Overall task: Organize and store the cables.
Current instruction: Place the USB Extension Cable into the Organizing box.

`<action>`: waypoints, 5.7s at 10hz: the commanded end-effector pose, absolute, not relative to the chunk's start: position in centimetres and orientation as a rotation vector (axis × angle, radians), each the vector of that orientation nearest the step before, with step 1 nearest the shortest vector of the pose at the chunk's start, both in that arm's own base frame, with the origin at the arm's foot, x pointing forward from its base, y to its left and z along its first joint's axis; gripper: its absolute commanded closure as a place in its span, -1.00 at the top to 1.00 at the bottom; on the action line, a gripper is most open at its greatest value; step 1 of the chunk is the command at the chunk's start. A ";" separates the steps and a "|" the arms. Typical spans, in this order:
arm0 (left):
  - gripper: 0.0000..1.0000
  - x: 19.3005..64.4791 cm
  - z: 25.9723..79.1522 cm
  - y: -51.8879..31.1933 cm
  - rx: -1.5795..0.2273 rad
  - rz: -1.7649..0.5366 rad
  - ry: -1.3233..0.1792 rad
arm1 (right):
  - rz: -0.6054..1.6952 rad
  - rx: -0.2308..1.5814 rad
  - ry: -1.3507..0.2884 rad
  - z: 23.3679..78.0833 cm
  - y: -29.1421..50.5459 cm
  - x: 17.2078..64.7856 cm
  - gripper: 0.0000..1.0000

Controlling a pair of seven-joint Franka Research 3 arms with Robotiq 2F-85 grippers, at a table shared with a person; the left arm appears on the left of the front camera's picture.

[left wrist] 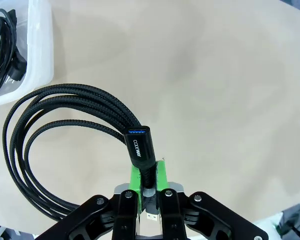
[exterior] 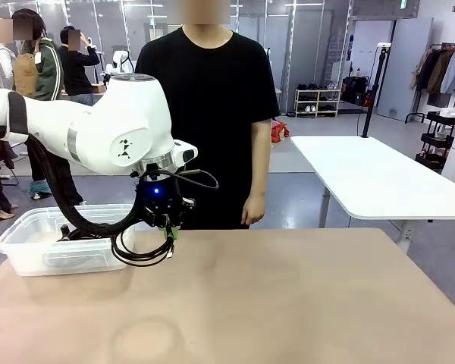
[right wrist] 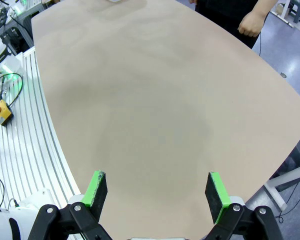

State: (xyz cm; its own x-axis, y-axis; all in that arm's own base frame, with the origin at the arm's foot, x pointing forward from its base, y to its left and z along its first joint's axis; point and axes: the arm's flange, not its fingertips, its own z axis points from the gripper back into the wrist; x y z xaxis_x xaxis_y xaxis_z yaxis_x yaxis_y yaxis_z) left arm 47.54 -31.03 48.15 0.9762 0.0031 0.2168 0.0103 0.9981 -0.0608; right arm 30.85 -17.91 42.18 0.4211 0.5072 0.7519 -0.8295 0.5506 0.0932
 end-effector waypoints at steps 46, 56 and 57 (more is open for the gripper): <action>1.00 57.4 49.8 -5.5 -0.156 -0.300 -0.267 | 0.888 0.504 -0.754 42.2 -18.1 31.0 1.00; 1.00 37.3 46.5 11.0 -0.322 -0.864 -0.773 | 0.888 0.504 -0.754 42.2 -18.1 31.0 1.00; 1.00 37.2 45.7 11.8 -0.352 -0.877 -0.788 | 0.888 0.504 -0.754 42.2 -18.1 31.0 1.00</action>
